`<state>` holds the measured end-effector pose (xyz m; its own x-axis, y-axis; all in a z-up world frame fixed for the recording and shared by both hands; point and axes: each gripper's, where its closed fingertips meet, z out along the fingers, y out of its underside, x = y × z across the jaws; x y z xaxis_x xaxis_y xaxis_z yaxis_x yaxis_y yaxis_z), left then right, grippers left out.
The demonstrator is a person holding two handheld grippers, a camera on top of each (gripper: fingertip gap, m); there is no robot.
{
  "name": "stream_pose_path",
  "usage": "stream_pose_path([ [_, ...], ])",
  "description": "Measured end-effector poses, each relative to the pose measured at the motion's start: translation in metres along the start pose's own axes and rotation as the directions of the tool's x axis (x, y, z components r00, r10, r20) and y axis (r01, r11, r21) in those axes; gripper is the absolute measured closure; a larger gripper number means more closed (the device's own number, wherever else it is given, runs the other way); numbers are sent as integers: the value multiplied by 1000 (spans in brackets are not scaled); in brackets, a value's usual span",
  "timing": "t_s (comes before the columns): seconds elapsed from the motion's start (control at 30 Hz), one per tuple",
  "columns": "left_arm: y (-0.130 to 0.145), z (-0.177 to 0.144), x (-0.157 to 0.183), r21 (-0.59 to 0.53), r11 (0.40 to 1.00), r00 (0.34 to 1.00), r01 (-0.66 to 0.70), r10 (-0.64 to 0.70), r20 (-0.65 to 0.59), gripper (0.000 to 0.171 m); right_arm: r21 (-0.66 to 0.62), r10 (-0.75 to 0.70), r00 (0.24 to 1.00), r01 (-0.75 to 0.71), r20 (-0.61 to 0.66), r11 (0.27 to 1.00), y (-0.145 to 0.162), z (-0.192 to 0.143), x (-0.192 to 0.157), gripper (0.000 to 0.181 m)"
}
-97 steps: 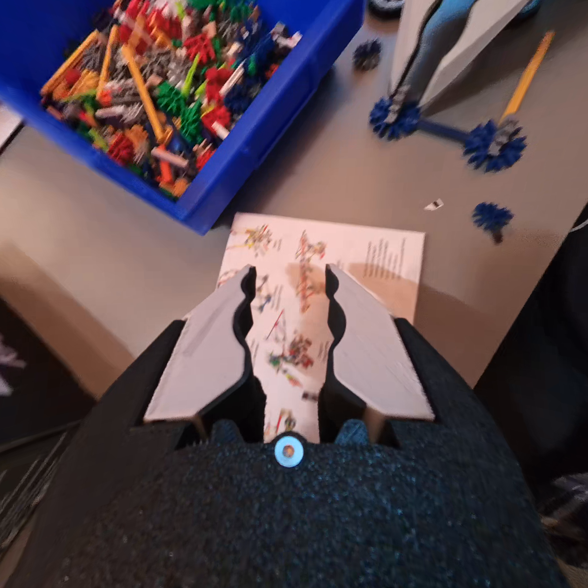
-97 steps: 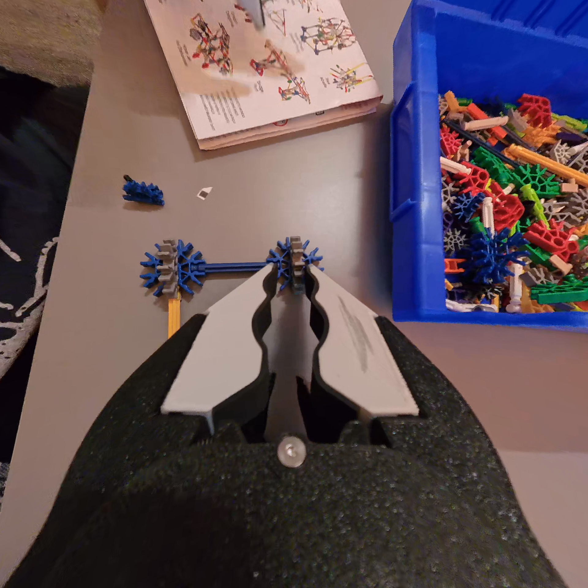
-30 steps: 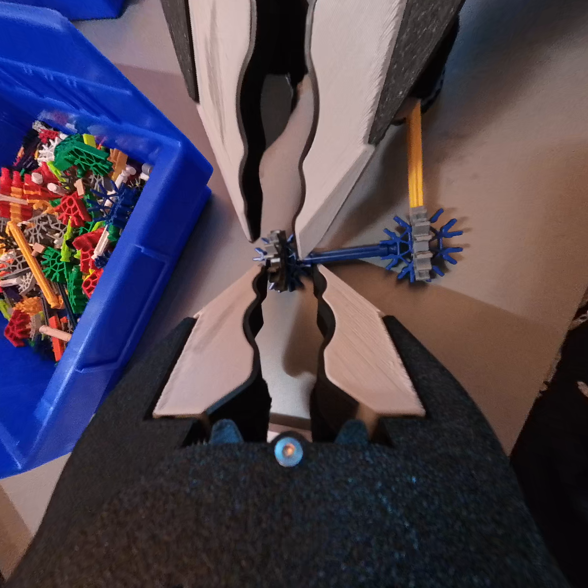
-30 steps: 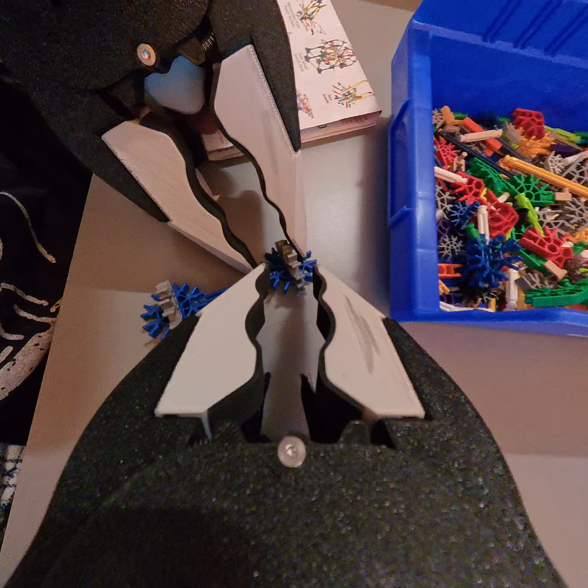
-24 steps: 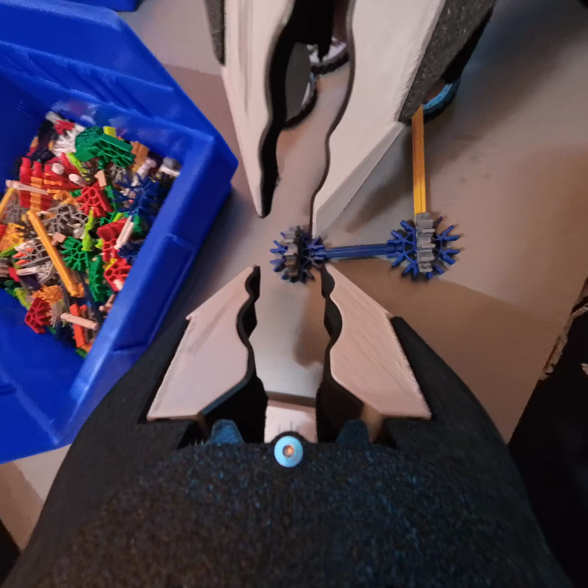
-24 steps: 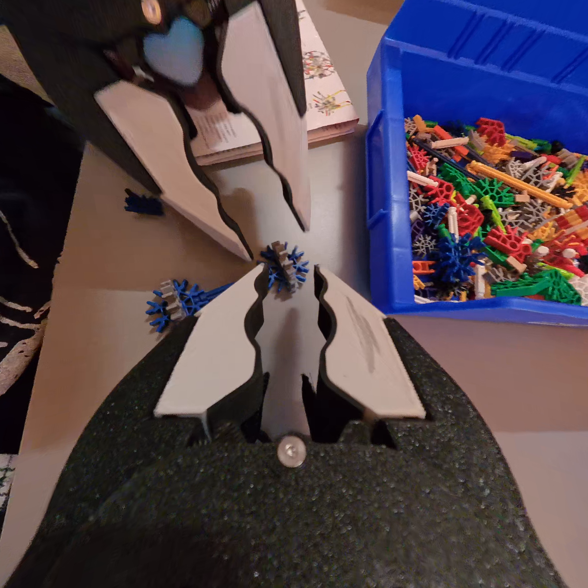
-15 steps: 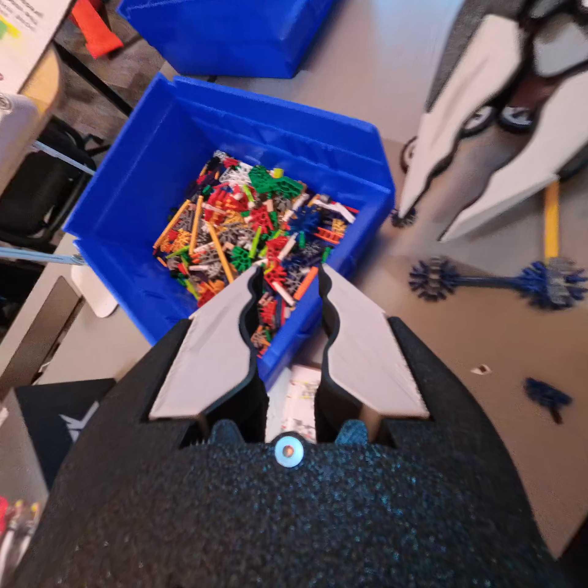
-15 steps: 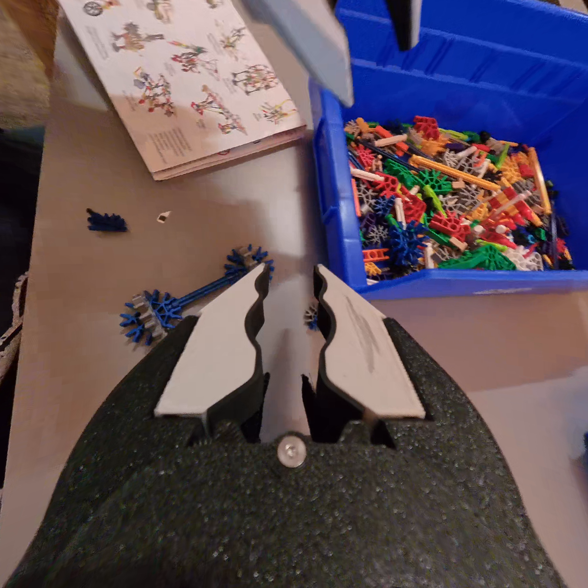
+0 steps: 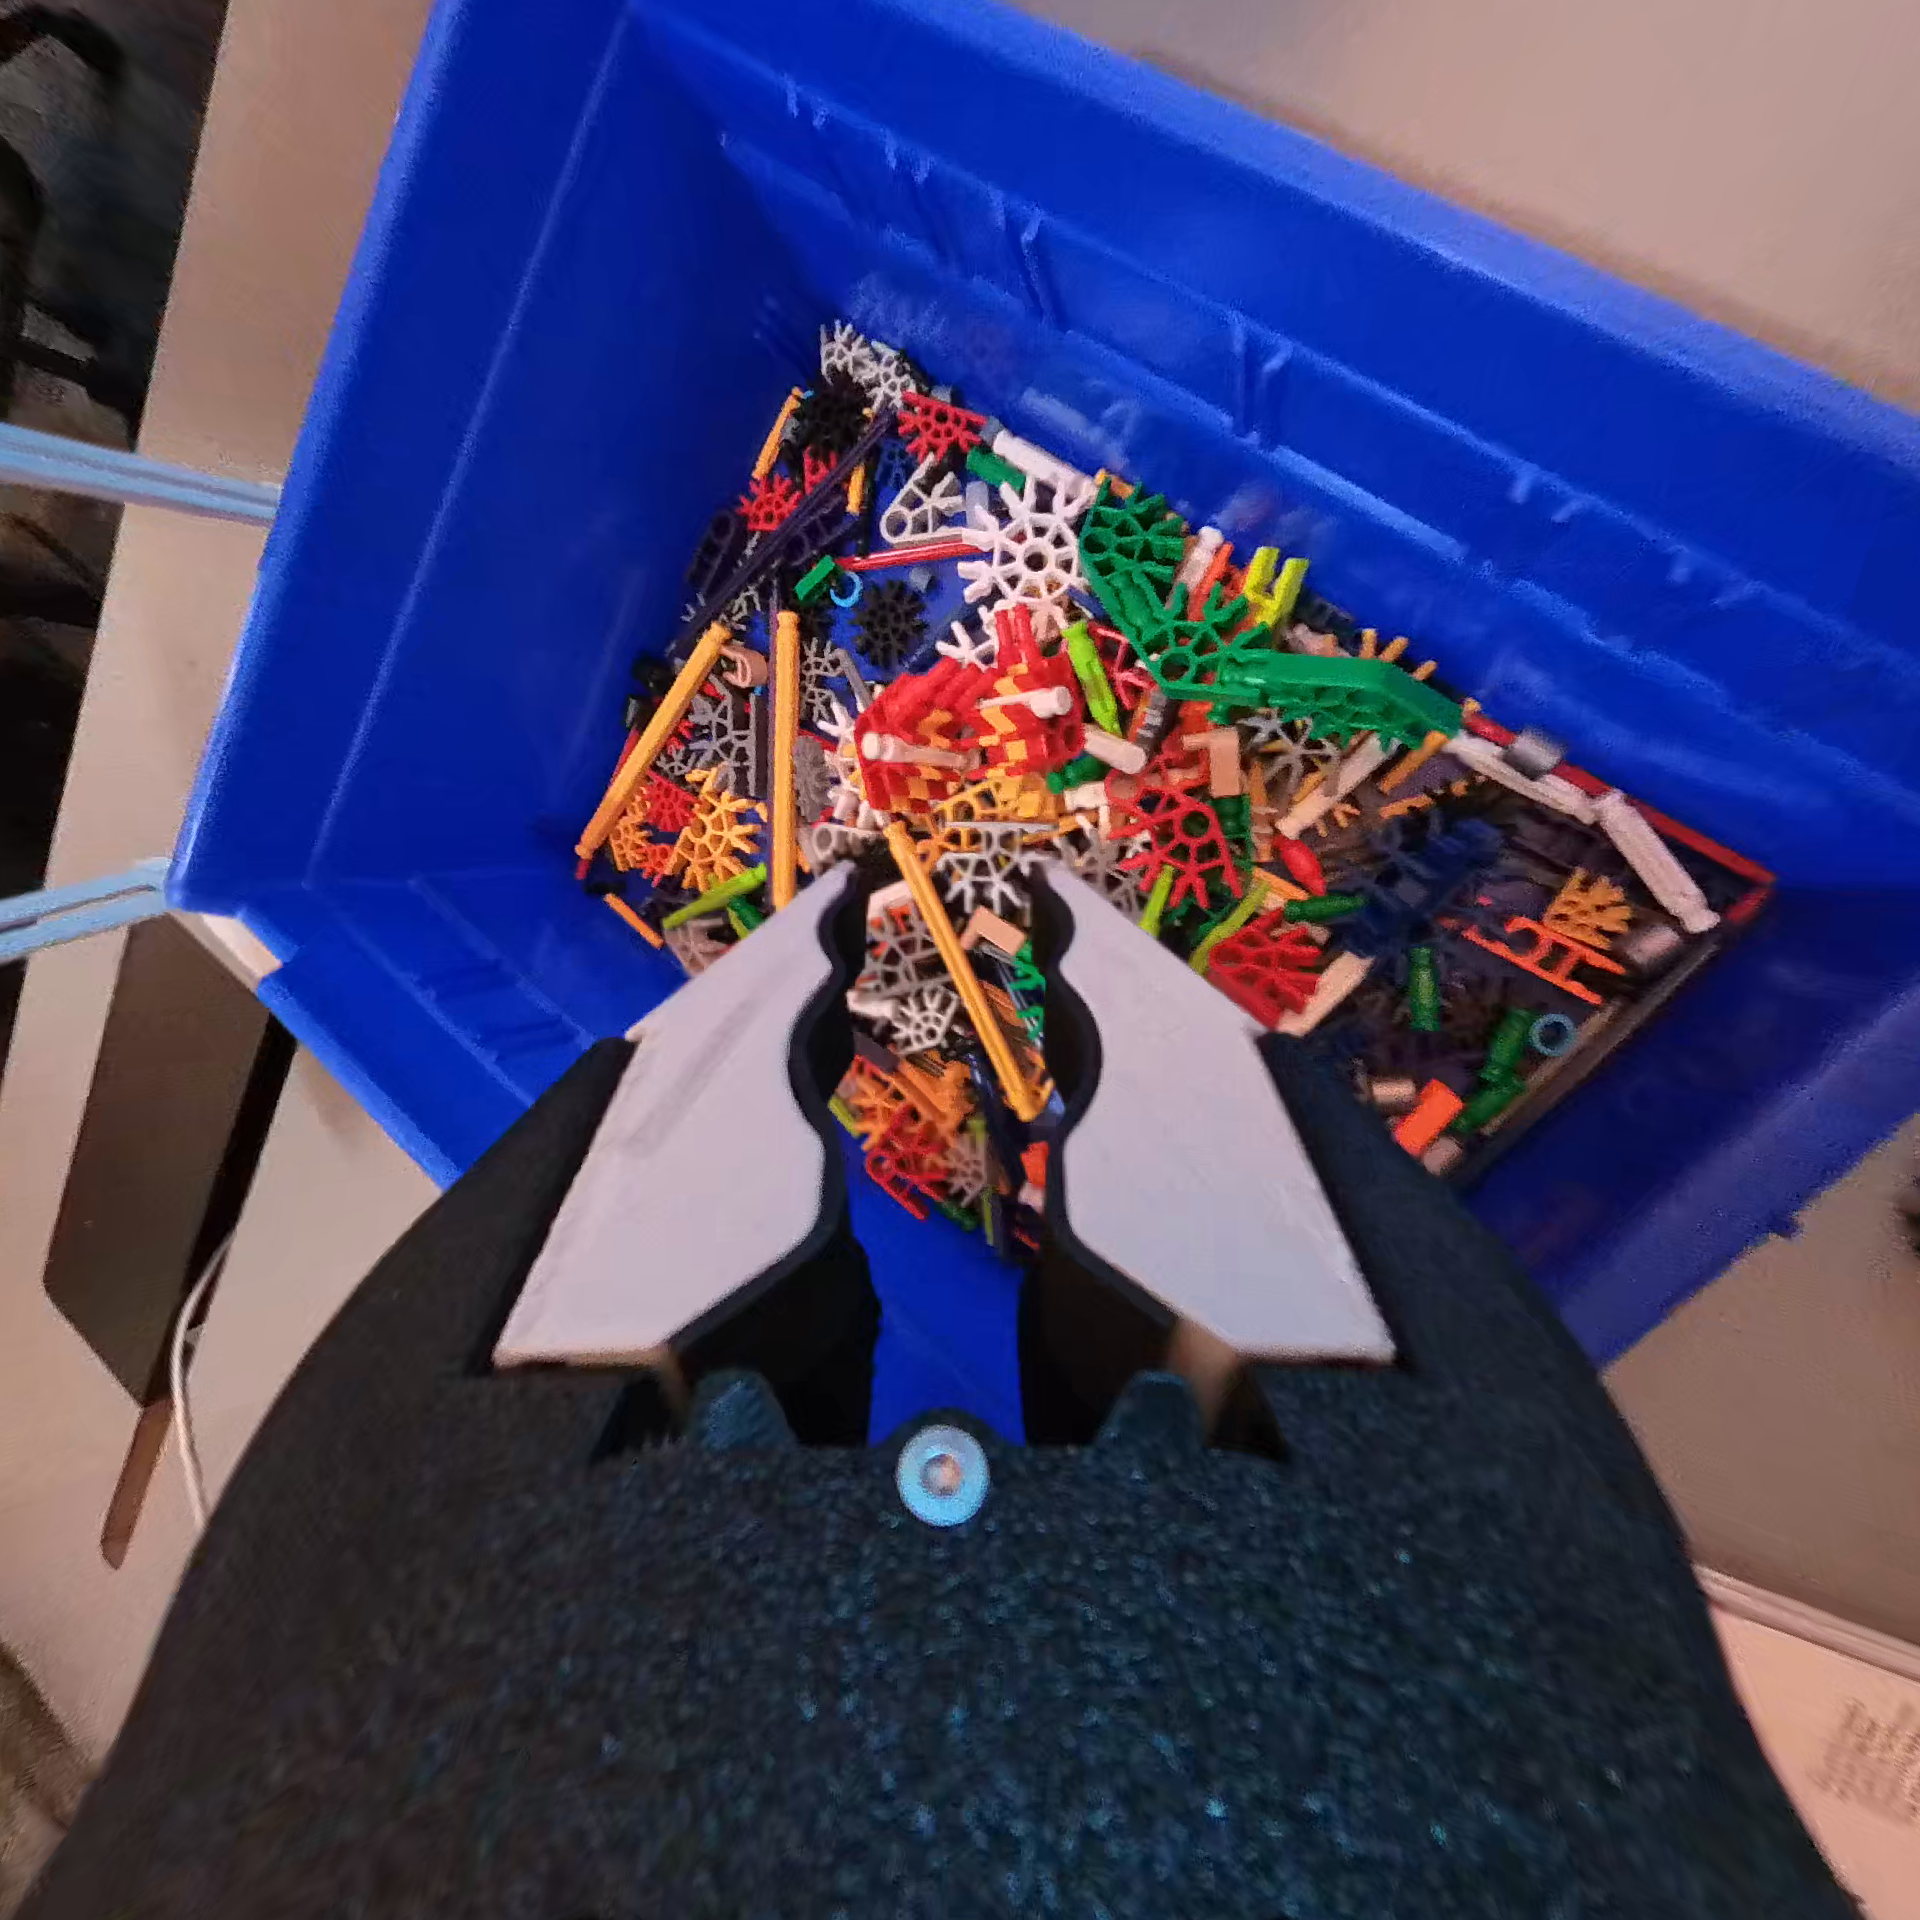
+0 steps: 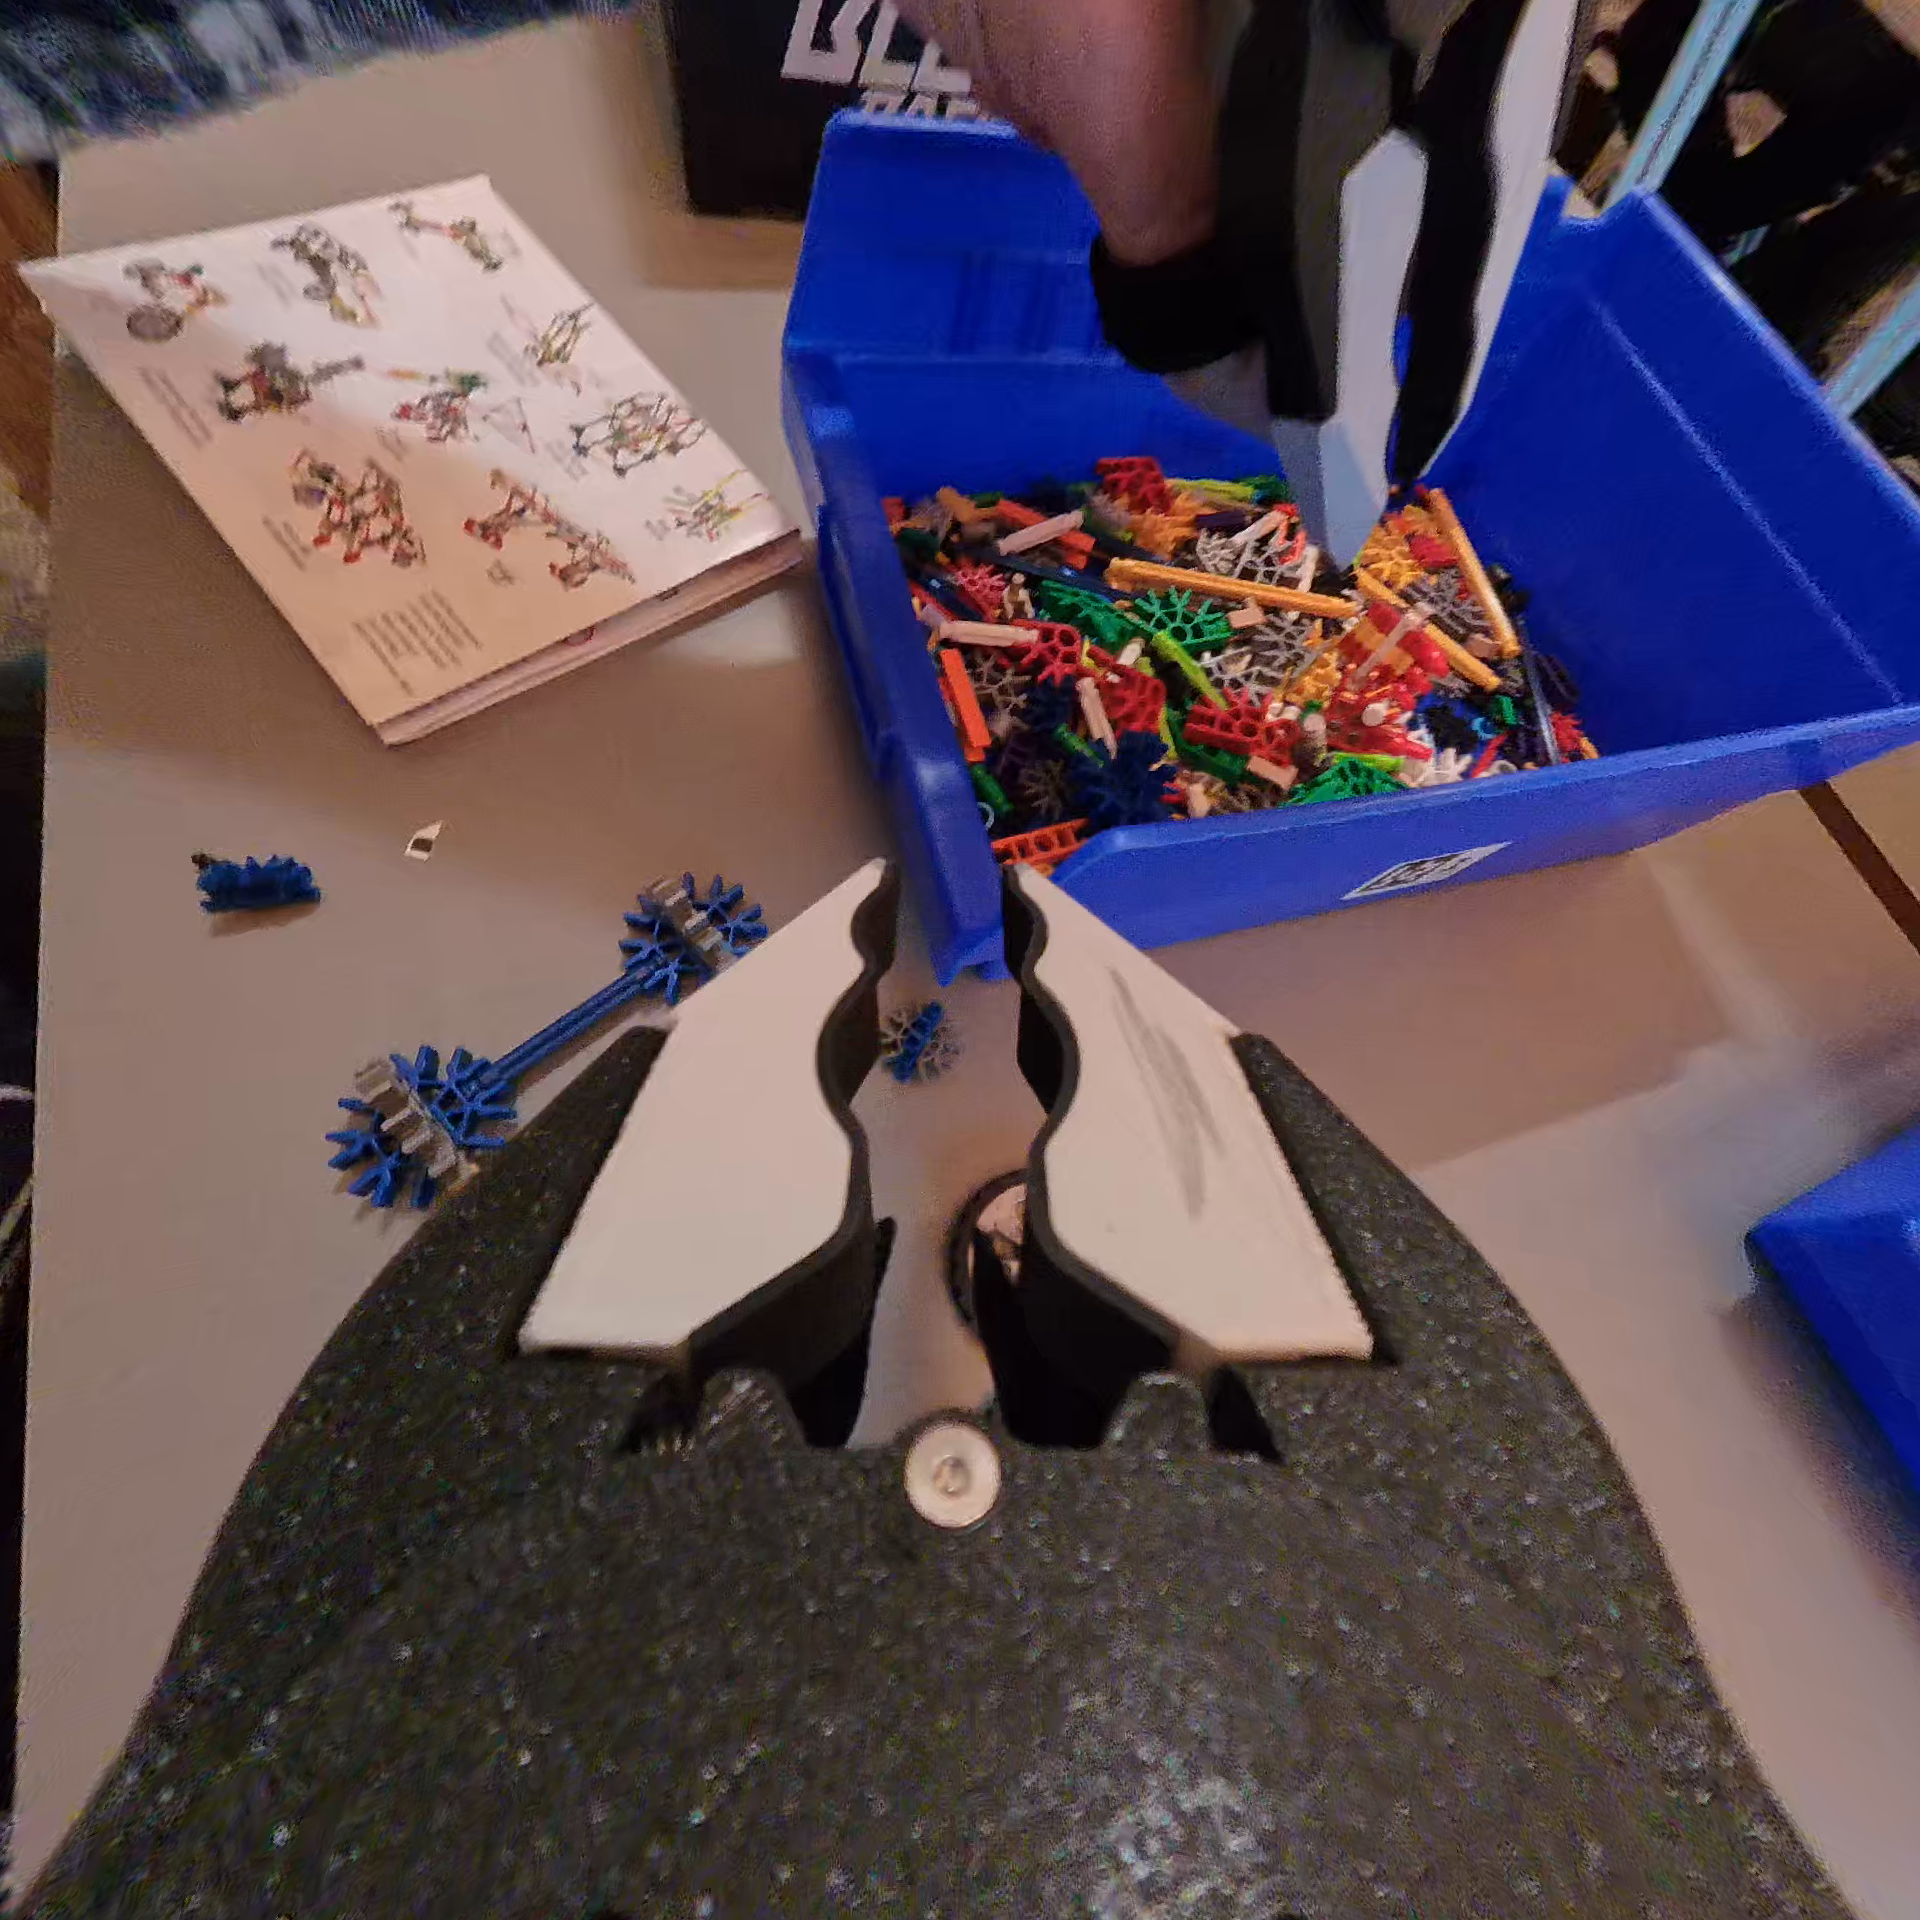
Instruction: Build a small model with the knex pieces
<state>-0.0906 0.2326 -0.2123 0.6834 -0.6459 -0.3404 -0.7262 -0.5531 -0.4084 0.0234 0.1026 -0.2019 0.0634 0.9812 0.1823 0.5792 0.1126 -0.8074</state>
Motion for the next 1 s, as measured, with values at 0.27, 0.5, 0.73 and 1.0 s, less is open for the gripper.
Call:
stream_pose_path([
  [0.27, -9, 2, -20, -15, 998, 995, 61, -62, -73, 148, 36, 27, 1000, -27, -13, 999, -7, -7, 4, 162],
  [0.5, 18, 26, -1, -218, 976, 976, 23, -69, -204, 145, 34, 15, 1000, -15, 0, 999, -7, -6, 0, 162],
  [0.73, 38, 48, -11, -343, 939, 993, -11, -30, -115, 146, 34, 9, 1000, -9, 5, 999, -7, -7, -1, 161],
  [1.0, 33, 56, -10, -337, 938, 994, -76, 44, -101, 159, 37, 9, 1000, -9, -3, 999, -7, -8, 0, 161],
])
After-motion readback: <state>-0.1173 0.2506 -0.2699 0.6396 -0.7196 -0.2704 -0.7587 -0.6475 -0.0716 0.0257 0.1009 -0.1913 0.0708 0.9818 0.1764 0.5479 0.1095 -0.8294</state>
